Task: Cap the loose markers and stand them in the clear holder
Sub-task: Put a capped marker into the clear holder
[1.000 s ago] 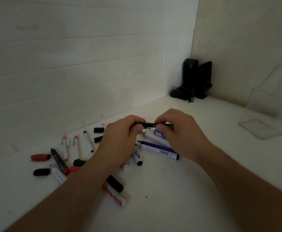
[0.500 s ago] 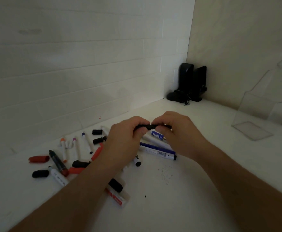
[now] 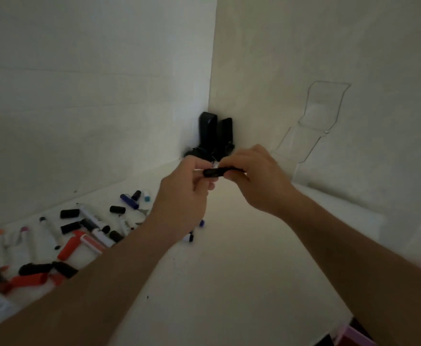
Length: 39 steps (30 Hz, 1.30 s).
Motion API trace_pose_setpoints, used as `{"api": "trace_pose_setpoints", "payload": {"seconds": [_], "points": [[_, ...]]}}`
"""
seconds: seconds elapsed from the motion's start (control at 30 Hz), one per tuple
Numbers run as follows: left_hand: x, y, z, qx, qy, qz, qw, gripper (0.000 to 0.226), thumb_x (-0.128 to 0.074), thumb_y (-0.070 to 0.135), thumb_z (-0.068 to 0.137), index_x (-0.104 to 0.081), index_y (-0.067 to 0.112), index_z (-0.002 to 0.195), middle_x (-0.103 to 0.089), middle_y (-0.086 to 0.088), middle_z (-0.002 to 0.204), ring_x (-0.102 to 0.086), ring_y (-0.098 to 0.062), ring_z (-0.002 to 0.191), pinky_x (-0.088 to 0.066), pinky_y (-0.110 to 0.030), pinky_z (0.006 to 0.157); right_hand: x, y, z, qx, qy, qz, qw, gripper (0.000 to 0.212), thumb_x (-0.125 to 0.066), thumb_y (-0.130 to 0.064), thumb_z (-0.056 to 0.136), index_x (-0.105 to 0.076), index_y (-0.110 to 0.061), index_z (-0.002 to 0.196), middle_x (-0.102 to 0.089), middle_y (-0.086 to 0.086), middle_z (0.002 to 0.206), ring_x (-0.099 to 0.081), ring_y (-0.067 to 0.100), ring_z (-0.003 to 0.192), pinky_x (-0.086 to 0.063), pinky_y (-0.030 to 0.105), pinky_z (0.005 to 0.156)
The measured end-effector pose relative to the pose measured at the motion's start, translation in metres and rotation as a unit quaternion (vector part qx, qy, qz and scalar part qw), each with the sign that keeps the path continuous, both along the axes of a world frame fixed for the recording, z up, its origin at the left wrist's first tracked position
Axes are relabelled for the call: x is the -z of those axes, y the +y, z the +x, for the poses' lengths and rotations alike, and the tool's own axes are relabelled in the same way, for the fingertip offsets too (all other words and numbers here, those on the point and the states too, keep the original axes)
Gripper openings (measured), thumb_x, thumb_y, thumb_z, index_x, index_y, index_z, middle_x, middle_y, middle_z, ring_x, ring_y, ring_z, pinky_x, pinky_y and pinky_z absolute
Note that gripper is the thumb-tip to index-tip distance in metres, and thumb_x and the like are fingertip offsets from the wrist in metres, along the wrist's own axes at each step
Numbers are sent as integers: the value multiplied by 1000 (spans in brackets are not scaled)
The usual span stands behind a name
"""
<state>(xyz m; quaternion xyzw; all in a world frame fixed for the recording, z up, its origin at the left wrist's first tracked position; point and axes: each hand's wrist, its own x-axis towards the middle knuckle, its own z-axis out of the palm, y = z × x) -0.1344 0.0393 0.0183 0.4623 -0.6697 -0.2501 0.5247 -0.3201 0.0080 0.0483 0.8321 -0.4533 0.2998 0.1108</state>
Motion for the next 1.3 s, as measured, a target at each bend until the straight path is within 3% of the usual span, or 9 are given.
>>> {"api": "trace_pose_setpoints", "payload": {"seconds": [0.1,0.2,0.4,0.47,0.6,0.73,0.8,1.1,1.3], "points": [[0,-1,-38,43,65,0,997,46,-51,7,99,-50,36,134,-70,15,114,-68,0,99,-58,-27,85,-13,-7,-43,84,-139,1,987,17,-62,-22,97,-71,-28,111,-63,-10,93,-52,12,81,-42,26,75],[20,11,-70,54,47,28,997,46,-53,14,99,-48,42,135,-65,20,115,-64,1,103,-54,-14,71,-28,-17,-84,171,-319,-1,932,14,-65,-25,95,-67,-28,109,-65,-10,90,-61,8,77,-49,23,72],[70,14,-90,56,-73,0,996,44,-54,5,92,-60,36,123,-63,17,104,-61,2,96,-49,-12,82,-31,-31,-122,213,-413,-38,885,20,-64,-33,94,-65,-27,113,-70,-16,101,-67,12,81,-56,39,85],[72,10,-89,35,-51,6,998,39,-55,6,91,-63,36,114,-65,16,97,-61,0,93,-49,-14,78,-25,-36,-120,227,-367,-30,902,31,-63,-30,95,-54,-33,125,-70,-16,102,-64,16,81,-54,37,77],[74,12,-88,40,-61,18,997,37,-55,6,90,-64,37,108,-64,17,94,-60,1,92,-47,-14,77,-10,-45,-115,294,-145,25,944,69,-52,-26,94,-14,-50,146,-67,-4,83,-62,26,70,-54,39,65],[70,16,-88,55,-80,13,995,37,-55,4,92,-64,34,111,-63,16,96,-58,2,96,-47,-12,81,-3,-50,-114,313,-71,95,942,31,-34,-31,97,-46,-38,124,-60,4,76,-58,27,66,-56,38,64],[70,16,-87,54,-80,13,995,37,-55,4,92,-65,33,111,-63,16,97,-58,3,97,-47,-11,82,3,-50,-114,295,-58,113,947,23,-40,-40,95,-47,-33,116,-62,5,80,-60,27,69,-55,37,65],[71,14,-88,35,-60,3,998,41,-58,5,91,-60,35,117,-55,16,112,-55,2,102,-48,-14,84,11,-43,-104,146,-100,162,971,46,-62,-21,94,-47,-40,133,-65,-6,98,-62,15,79,-50,31,71],[64,10,-87,-81,-26,34,996,78,-66,7,87,-29,37,148,-17,8,158,-29,-15,144,-37,-28,111,9,-44,-56,24,-69,192,979,40,-64,-12,96,-55,-41,121,-62,-13,106,-54,-2,78,-43,25,76]]}}
